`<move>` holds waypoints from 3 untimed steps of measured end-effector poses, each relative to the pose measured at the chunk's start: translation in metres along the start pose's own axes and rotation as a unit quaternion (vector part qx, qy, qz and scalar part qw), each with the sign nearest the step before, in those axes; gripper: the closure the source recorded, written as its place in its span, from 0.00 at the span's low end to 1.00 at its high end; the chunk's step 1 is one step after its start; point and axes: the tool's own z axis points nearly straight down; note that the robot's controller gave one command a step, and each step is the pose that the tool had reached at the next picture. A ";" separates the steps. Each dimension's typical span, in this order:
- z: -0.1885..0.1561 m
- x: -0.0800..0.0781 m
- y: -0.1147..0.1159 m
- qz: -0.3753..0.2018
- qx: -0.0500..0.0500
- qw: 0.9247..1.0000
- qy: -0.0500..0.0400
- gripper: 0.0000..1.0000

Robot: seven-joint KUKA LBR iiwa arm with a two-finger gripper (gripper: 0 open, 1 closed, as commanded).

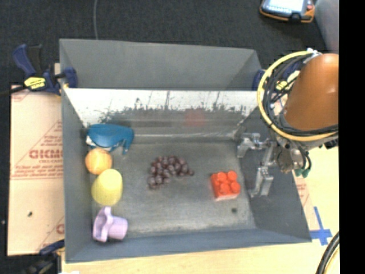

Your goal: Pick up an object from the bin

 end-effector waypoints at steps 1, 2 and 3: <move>-0.004 -0.001 0.000 -0.002 0.001 1.000 -0.004 0.00; 0.114 -0.013 -0.015 0.080 0.000 0.997 -0.006 0.00; 0.100 -0.021 -0.021 0.071 0.001 0.997 -0.009 0.00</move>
Offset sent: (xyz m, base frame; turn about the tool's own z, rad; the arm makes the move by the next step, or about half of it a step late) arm 0.0151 -0.0243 -0.1747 0.2450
